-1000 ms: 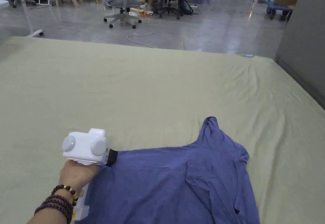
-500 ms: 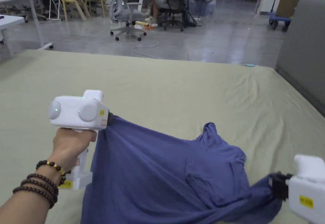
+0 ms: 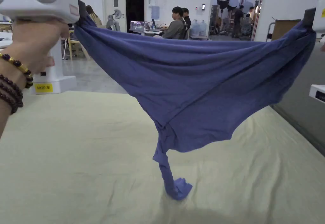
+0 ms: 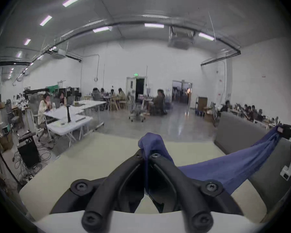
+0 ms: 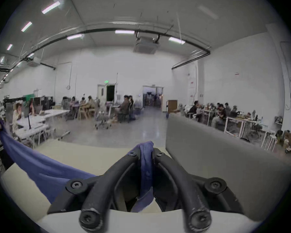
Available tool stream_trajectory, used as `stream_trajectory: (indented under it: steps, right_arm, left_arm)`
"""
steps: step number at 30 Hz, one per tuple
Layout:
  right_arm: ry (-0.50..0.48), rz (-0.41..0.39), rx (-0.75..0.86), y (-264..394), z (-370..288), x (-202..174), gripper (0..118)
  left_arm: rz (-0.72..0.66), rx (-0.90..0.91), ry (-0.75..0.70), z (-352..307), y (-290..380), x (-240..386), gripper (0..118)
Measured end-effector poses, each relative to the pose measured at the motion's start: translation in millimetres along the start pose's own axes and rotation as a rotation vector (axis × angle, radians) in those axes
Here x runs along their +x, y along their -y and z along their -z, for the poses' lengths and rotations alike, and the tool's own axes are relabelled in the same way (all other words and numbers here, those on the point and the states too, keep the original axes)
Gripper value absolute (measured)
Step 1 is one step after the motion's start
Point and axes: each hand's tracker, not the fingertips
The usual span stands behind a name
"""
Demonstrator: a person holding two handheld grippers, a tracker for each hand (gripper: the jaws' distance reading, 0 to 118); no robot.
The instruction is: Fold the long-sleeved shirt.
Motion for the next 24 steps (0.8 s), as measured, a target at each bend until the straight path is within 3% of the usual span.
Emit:
stream_trajectory:
  steps: [4,8,15,19,24]
  right_arm:
    - [-0.018,0.015,0.011,-3,-4,5,8]
    - [-0.043,-0.012,-0.047,42,4,0,8]
    - [-0.101,0.005,-0.357,210,34,-13,8]
    - [-0.114,0.007,-0.527,309,40,-18,8]
    - [-0.115,0.011,-0.573,341,14,-19,8]
  left_arm:
    - [-0.004,0.017,0.003,-1,-10,-2,0]
    - [-0.002,-0.014,0.028,-8,28,7,0]
    - [0.051,-0.28,0.01,44,180,-1,0]
    - [0.01,-0.457,0.012,54,278,-11,0]
    - [-0.04,-0.508,-0.007,42,323,-24,0]
